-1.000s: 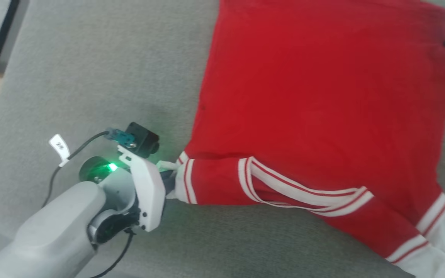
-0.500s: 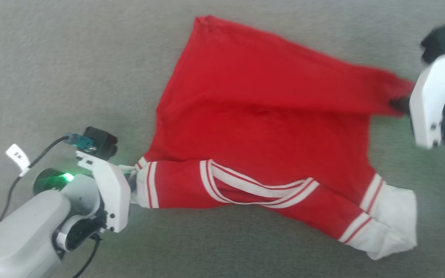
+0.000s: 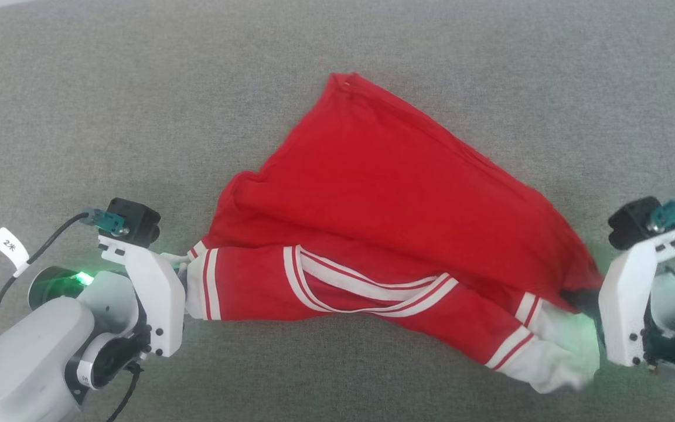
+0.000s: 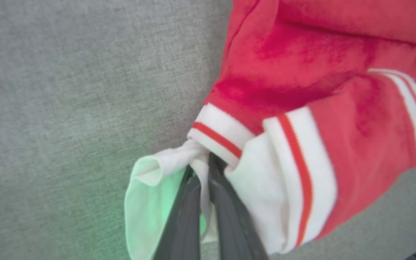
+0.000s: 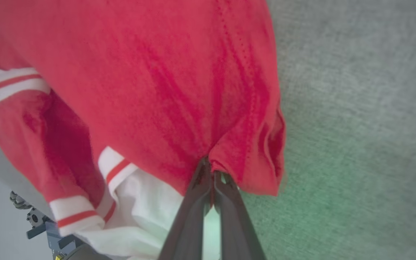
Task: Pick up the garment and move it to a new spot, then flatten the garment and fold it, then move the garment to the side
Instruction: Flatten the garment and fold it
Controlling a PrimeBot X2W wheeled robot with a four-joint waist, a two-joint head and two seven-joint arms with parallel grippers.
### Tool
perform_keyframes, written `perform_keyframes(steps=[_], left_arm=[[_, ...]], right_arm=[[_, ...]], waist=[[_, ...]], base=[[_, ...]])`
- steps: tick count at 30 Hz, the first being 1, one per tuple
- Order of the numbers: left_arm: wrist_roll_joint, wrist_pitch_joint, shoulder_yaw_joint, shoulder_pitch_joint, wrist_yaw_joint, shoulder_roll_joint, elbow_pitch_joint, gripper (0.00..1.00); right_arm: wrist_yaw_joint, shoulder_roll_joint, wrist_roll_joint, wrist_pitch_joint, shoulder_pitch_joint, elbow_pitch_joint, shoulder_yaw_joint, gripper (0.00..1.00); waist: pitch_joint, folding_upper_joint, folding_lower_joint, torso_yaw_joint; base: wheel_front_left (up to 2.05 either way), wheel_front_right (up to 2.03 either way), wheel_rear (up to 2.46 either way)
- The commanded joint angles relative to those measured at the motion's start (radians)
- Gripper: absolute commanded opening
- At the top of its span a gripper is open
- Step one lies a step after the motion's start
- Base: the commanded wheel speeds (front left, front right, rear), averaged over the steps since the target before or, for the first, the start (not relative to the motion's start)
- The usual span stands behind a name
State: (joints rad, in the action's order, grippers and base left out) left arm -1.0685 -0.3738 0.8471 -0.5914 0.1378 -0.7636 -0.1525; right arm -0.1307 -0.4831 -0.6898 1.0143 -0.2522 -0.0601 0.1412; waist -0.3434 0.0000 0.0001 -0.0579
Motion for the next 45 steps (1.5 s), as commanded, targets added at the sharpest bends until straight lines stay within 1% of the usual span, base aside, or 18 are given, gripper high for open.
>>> perform_keyframes(steps=[1,4,6,7,8,11,14,18,24,29,31,34,37,43,45], left_arm=[[-0.010,0.003,0.003,0.016,0.000,0.008,0.003,0.00],[-0.011,0.006,0.003,0.012,-0.003,0.012,0.000,0.00],[-0.011,0.006,0.004,0.007,-0.007,0.017,-0.004,0.00],[-0.010,0.007,0.005,0.005,-0.009,0.018,-0.007,0.00],[-0.010,0.007,0.007,0.004,-0.011,0.020,-0.010,0.00],[-0.011,0.007,0.011,0.004,-0.013,0.024,-0.016,0.00],[-0.012,0.009,0.012,0.012,-0.013,0.025,-0.020,0.00],[-0.016,0.013,0.014,0.026,-0.010,0.025,-0.017,0.00],[-0.022,0.026,0.012,0.042,-0.003,0.026,-0.002,0.00],[-0.019,0.031,0.016,0.041,-0.002,0.035,0.007,0.00],[-0.015,0.030,0.019,0.036,-0.005,0.042,0.009,0.00],[-0.007,0.033,0.025,0.024,-0.011,0.057,0.009,0.00],[-0.001,0.035,0.033,0.011,-0.019,0.077,0.004,0.00],[0.014,0.044,0.052,-0.021,-0.046,0.136,-0.018,0.00],[0.018,0.050,0.058,-0.032,-0.055,0.156,-0.030,0.00]], right_arm=[[0.000,0.015,0.019,-0.014,0.031,0.031,0.000,0.00],[0.001,0.049,0.036,-0.066,0.042,0.107,0.020,0.00],[0.002,0.059,0.052,-0.111,0.026,0.161,0.034,0.39],[0.002,0.058,0.054,-0.122,0.019,0.184,0.051,0.49],[0.002,0.058,0.054,-0.137,0.012,0.199,0.062,1.00],[0.002,0.052,0.041,-0.158,-0.003,0.210,0.079,1.00],[0.006,0.026,0.034,-0.170,-0.001,0.172,0.065,1.00],[0.004,-0.002,0.035,-0.157,0.021,0.059,0.009,1.00],[0.000,0.013,0.064,-0.122,0.059,-0.160,-0.079,1.00],[0.000,0.025,0.087,-0.103,0.021,-0.262,-0.094,1.00],[0.000,0.018,0.097,-0.104,-0.013,-0.286,-0.080,1.00],[0.000,-0.001,0.109,-0.122,-0.091,-0.278,-0.047,1.00],[0.000,-0.013,0.102,-0.154,-0.185,-0.221,0.003,1.00],[0.000,-0.057,0.064,-0.206,-0.385,-0.024,0.116,1.00],[0.000,-0.070,0.052,-0.216,-0.451,0.051,0.169,1.00]], waist=[[-0.005,0.0000,-0.0001,0.000],[-0.015,0.0000,-0.0001,0.000],[-0.021,0.0000,-0.0001,-0.002],[-0.022,0.0000,-0.0001,-0.003],[-0.022,0.0000,-0.0001,-0.004],[-0.019,0.0000,-0.0001,-0.007],[-0.009,0.0000,-0.0001,-0.011],[0.008,0.0000,-0.0001,-0.021],[0.027,0.0000,-0.0001,-0.039],[0.029,0.0000,-0.0001,-0.062],[0.029,0.0000,-0.0001,-0.078],[0.024,0.0000,-0.0001,-0.106],[0.017,0.0000,-0.0001,-0.139],[-0.007,0.0000,-0.0001,-0.230],[-0.016,0.0000,-0.0001,-0.259]], base=[[0.00,0.00,0.00],[0.00,0.00,0.00],[0.00,0.00,0.00],[0.00,0.00,0.00],[0.00,0.00,0.00],[0.00,0.00,0.00],[0.00,0.00,0.00],[0.00,0.00,0.00],[0.00,0.00,0.00],[0.00,0.00,0.00],[0.00,0.00,0.00],[0.00,0.00,0.00],[0.00,0.00,0.00],[0.00,0.00,0.00],[0.00,0.00,0.00]])
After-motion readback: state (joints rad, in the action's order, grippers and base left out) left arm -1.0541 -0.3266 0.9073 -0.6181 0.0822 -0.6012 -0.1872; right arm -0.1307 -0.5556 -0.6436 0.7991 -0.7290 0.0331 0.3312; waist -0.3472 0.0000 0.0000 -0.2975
